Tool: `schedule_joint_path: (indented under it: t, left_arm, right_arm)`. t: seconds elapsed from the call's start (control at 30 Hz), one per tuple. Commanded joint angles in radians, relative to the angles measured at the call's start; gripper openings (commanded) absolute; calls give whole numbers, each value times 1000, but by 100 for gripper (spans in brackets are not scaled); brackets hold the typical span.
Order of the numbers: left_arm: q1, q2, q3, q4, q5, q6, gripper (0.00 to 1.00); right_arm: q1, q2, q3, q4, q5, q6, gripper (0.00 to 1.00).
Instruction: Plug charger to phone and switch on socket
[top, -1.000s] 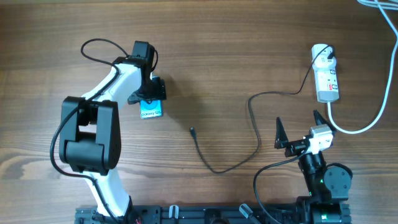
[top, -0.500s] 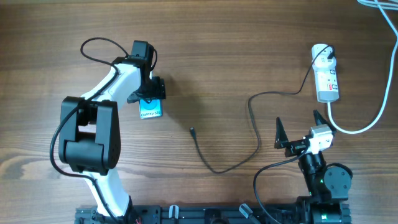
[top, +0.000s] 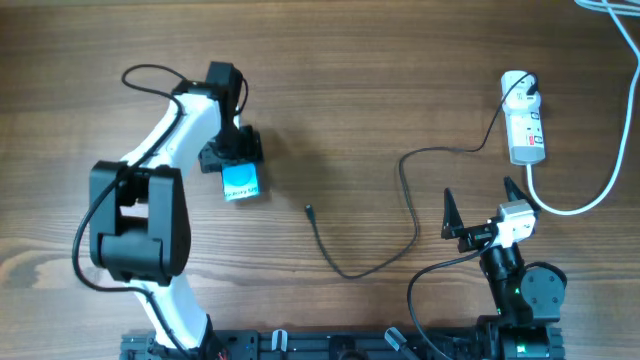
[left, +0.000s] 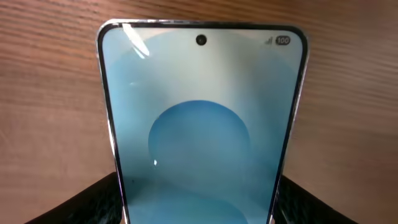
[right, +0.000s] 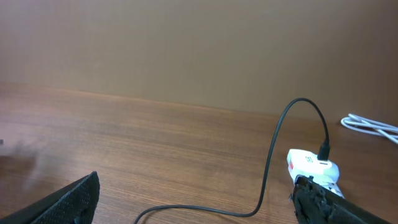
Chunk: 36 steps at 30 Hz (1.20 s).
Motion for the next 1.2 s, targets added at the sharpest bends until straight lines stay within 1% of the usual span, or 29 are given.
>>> schedule_joint_path:
  t: [0.0, 0.07, 0.13, 0.23, 0.33, 0.37, 0.47, 0.53, 0.63, 0.77, 0.9, 0.93, 0.97, 1.13, 1.17]
  left_arm:
    - [45, -78, 87, -67, 193, -17, 76]
    - [77, -78, 91, -105, 288, -16, 76]
    - [103, -78, 91, -122, 346, -16, 76]
    - [142, -78, 91, -124, 477, -16, 76]
    - [175, -78, 91, -123, 624, 7, 76]
    - [180, -78, 91, -119, 665, 21, 76]
    - [180, -78, 91, -108, 739, 34, 75]
    - [178, -78, 91, -102, 749, 34, 76]
    - [178, -78, 91, -100, 750, 38, 75]
    - [178, -78, 91, -95, 750, 37, 75]
    - [178, -78, 91, -85, 750, 37, 75]
    - [178, -78, 91, -85, 750, 37, 75]
    - [178, -78, 91, -85, 750, 37, 75]
    - [178, -78, 91, -86, 750, 37, 75]
    - [178, -78, 91, -86, 750, 37, 75]
  right_arm:
    - [4, 4, -2, 6, -10, -35, 100]
    - [4, 4, -2, 4, -10, -35, 100]
    - [4, 4, -2, 3, -11, -35, 100]
    - [4, 4, -2, 36, -95, -27, 100]
    - [4, 4, -2, 129, -269, 81, 100]
    - [4, 4, -2, 136, -291, 108, 100]
    - [4, 4, -1, 134, -292, 264, 100]
    - [4, 11, 13, 124, -288, 304, 100]
    - [4, 58, 84, 76, -289, 307, 100]
    - [4, 215, 261, -50, -290, 306, 100]
    - [4, 472, 546, -200, -372, 302, 100]
    - [4, 549, 630, -249, -403, 302, 100]
    - [4, 668, 762, -339, -445, 302, 100]
    - [4, 1015, 1128, -656, -571, 290, 100]
    - [4, 1076, 1176, -677, -628, 303, 100]
